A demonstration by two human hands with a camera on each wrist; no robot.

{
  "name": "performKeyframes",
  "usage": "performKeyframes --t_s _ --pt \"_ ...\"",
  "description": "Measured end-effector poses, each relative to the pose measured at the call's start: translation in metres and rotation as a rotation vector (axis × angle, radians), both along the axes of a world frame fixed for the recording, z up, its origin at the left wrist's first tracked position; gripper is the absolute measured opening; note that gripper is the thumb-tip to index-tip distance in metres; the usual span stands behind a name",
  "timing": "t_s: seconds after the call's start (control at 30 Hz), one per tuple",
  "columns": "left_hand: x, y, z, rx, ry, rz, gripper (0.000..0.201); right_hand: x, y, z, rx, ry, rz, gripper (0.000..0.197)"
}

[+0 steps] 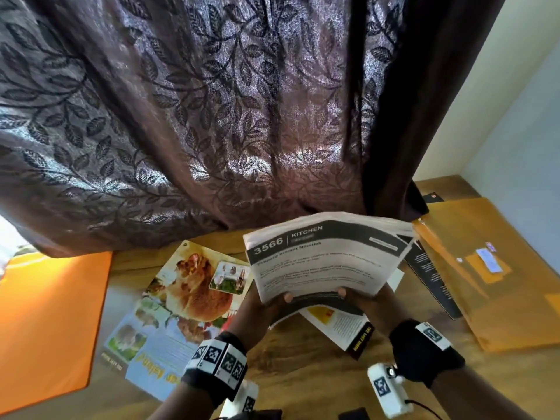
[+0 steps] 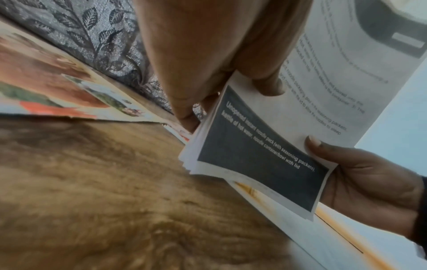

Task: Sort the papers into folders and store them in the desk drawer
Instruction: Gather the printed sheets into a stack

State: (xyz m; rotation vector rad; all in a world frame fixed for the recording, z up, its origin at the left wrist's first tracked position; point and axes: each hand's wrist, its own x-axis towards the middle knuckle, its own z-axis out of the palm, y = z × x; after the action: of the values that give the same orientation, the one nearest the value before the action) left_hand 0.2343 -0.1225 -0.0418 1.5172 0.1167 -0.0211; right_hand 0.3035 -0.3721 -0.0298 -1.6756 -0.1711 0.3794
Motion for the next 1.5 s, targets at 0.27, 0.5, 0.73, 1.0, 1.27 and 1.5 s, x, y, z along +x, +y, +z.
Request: performKeyframes --t_s 0.27,0.5,0.73,1.0,1.27,1.5 --pt "-0.002 0.002 -0.002 0.076 0.048 -0.025 0.051 -0.002 0.002 -0.012 -0.191 0.046 0.013 0.020" --pt "-0.012 0.011 0.003 0.081 0.025 0.070 0.041 -0.013 0.017 0.006 -0.243 0.002 -0.019 0.017" --pt "-0.050 0.018 -0.005 0.246 0.090 0.095 0.042 -0.039 0.027 -0.002 -0.349 -0.127 -0.039 0.022" --pt "-0.086 0.029 -0.020 0.381 0.184 0.158 0.043 -0.073 0.041 -0.039 -0.567 -0.155 -0.086 0.011" --pt "-0.103 0.045 -0.020 0.605 0.367 0.006 0.057 -0.085 0.064 -0.042 -0.737 -0.088 -0.132 0.024" --pt "-0.114 0.066 -0.004 1.024 0.464 -0.046 0.037 -0.092 0.060 -0.027 -0.948 -0.114 -0.139 0.025"
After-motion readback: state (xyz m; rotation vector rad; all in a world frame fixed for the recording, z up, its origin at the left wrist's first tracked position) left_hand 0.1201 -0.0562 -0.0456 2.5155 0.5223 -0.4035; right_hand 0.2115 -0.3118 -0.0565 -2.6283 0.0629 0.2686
